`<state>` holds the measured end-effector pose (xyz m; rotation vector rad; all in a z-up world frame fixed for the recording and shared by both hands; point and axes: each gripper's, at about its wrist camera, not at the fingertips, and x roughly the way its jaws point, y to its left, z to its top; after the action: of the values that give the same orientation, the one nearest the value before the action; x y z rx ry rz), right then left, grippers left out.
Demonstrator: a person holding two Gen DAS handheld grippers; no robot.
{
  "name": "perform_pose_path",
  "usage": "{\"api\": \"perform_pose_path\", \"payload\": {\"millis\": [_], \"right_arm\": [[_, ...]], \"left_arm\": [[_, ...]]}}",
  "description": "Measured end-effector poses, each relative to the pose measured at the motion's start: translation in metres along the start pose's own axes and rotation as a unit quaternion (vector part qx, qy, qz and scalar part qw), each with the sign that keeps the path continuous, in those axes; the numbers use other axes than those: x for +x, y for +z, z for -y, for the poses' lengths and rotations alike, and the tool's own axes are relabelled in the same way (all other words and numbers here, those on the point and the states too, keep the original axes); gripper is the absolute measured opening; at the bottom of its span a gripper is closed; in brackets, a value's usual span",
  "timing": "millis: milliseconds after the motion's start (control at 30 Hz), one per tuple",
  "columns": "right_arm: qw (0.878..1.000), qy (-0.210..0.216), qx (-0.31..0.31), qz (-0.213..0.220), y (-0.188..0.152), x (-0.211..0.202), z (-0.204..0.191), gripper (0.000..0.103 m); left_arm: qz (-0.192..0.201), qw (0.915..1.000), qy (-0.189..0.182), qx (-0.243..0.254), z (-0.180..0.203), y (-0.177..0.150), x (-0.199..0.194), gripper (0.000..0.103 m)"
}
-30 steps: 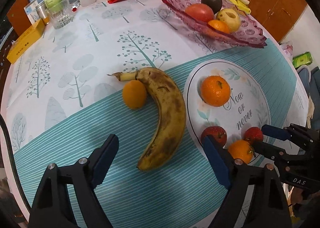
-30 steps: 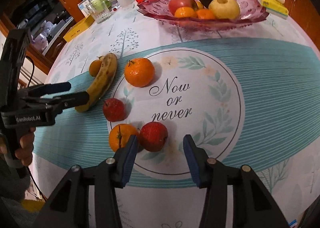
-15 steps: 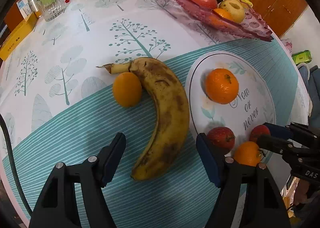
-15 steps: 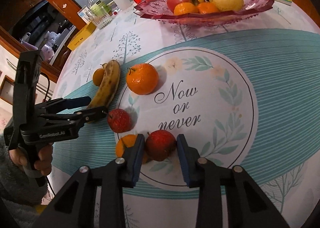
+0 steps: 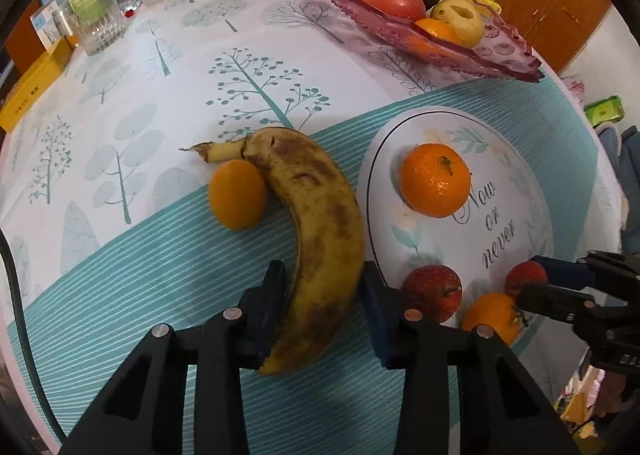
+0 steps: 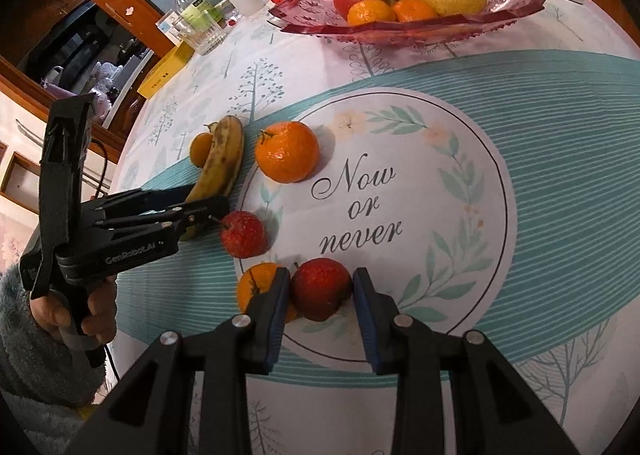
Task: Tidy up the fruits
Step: 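Lift the banana with the left tool while the right tool carries the red fruit over the bowl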
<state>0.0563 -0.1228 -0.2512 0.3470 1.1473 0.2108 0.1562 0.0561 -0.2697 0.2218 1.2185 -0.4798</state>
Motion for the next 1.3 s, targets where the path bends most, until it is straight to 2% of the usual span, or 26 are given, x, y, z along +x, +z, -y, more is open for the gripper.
{"api": "perform_pose_path", "payload": {"millis": [333,567,767,1067,1300], "right_arm": [[0.999,0.016,-0.015,0.03,0.006,-0.027,-0.001,0.032],[0.998,0.032,-0.025,0.048,0.013,-0.051,0.002,0.032],[0.997,0.047,-0.028,0.051,0.019,-0.064,0.009,0.032],[0.996,0.066,-0.037,0.054,0.03,-0.076,0.016,0.032],[0.994,0.075,-0.04,0.064,0.048,-0.093,0.024,0.032]], "left_arm": [[0.05,0.9985,0.02,-0.008,0.014,-0.001,-0.035,0.031],[0.075,0.9962,0.004,-0.045,0.011,-0.005,-0.056,0.031],[0.099,0.9911,-0.025,-0.086,0.012,-0.008,-0.079,0.03],[0.14,0.9851,-0.031,-0.095,0.028,0.006,-0.111,0.03],[0.172,0.9809,-0.036,-0.085,0.046,0.031,-0.138,0.03]]}}
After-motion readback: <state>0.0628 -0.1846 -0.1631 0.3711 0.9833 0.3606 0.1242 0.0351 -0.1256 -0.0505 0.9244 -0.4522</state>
